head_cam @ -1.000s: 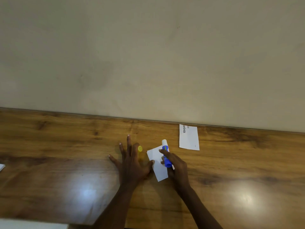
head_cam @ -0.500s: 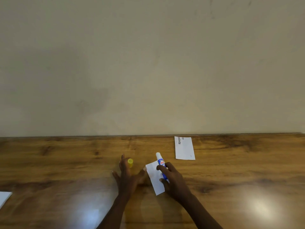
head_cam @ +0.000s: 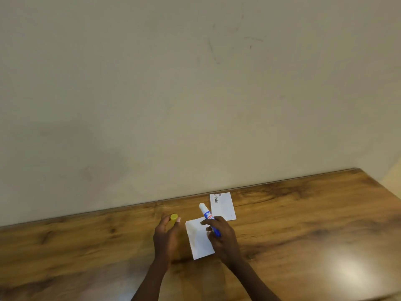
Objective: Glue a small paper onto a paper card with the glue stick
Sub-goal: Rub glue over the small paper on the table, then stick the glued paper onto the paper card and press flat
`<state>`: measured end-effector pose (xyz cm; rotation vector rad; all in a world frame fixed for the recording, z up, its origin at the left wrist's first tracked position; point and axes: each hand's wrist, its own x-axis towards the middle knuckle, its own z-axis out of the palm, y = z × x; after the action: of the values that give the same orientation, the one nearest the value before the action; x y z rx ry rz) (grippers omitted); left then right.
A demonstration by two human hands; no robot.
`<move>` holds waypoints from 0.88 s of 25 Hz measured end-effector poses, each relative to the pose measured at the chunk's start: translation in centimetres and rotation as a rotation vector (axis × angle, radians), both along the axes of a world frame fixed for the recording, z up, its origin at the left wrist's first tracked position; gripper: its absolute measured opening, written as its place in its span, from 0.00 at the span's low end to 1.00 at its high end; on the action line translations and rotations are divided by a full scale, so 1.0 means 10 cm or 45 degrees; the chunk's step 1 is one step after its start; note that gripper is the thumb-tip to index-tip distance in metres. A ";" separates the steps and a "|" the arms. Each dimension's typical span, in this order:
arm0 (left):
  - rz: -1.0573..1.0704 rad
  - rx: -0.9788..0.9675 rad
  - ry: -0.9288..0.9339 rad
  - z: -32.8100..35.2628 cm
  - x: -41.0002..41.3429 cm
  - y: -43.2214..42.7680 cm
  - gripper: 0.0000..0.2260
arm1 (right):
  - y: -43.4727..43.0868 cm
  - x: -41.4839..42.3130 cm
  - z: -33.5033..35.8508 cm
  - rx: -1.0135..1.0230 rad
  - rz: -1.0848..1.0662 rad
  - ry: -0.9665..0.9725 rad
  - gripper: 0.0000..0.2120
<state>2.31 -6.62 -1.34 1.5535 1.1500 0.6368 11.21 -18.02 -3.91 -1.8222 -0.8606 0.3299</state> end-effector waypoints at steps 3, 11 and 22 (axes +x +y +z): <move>-0.040 0.009 -0.035 0.10 0.16 -0.18 0.22 | -0.08 0.04 -0.02 0.027 0.002 -0.009 0.18; -0.067 0.065 0.030 0.14 0.13 -0.18 0.23 | -0.07 0.04 -0.01 -0.014 -0.044 0.075 0.26; -0.217 0.017 -0.112 0.11 0.32 -0.26 0.19 | -0.21 0.27 0.20 0.368 -0.285 0.280 0.11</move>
<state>5.50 -9.24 -0.24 1.5994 0.9380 0.5933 13.93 -20.17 -1.89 -1.5605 -0.5165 0.2431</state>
